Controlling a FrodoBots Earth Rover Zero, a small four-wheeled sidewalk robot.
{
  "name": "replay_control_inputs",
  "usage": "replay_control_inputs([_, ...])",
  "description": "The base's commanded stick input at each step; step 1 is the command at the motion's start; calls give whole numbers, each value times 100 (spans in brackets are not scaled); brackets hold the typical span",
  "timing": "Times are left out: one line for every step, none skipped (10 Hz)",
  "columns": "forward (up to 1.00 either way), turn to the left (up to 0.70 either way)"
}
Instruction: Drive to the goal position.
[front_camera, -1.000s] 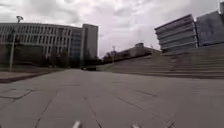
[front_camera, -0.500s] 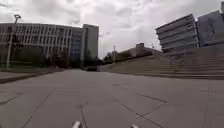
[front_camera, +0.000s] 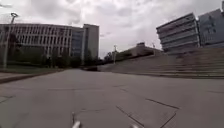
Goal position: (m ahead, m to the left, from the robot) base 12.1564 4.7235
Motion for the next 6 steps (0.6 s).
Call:
replay_control_inputs([70,0])
replay_control_inputs([70,1])
replay_control_inputs([70,2])
replay_control_inputs([70,2])
replay_control_inputs([70,2])
replay_control_inputs([70,2])
